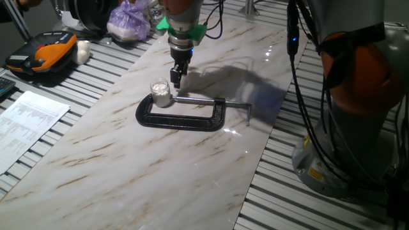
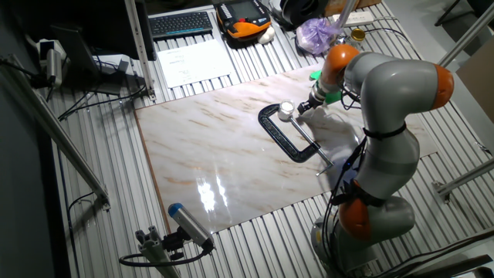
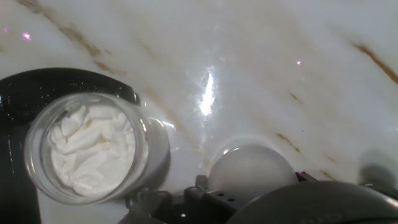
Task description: Unscrew the lid from the jar
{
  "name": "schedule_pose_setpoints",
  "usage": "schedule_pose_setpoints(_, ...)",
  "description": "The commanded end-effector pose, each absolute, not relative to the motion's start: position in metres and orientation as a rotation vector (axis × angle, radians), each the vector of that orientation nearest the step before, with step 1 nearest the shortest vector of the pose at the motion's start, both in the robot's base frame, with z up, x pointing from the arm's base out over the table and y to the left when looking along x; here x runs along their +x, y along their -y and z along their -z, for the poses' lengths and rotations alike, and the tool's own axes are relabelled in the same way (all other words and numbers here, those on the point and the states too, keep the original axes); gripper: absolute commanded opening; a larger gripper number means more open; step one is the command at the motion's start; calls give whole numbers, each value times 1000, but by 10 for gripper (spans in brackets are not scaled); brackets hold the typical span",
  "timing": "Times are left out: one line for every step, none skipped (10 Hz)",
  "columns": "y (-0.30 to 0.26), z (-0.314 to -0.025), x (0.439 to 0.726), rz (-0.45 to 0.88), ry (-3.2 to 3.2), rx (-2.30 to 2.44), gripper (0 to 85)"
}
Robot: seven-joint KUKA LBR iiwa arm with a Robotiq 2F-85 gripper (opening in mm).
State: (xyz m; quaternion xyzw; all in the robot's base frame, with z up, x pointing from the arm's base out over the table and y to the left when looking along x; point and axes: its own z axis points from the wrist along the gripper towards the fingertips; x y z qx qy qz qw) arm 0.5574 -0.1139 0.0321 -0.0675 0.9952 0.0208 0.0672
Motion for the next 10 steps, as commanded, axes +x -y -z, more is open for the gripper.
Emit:
schedule_pose_setpoints(114,-32,557,-69,-2997,-198,850)
schedule_pose_setpoints(114,-32,557,-71,-2993,-198,850)
schedule_pose_setpoints(114,-33,557,-73,-2992,-196,850)
schedule_pose_setpoints(113,-36,557,-85,-2991,-192,850)
schedule_pose_setpoints(112,-40,557,-91,-2994,-190,850)
schedule_pose_setpoints(111,-47,555,-97,-2996,-182,850)
schedule_pose_setpoints(109,-52,555,-97,-2999,-175,850)
schedule_pose_setpoints(108,-58,554,-103,-3001,-171,850)
schedule_pose_setpoints(106,-64,553,-103,-3006,-166,680)
schedule_pose_setpoints(102,-73,552,-102,-3017,-162,680)
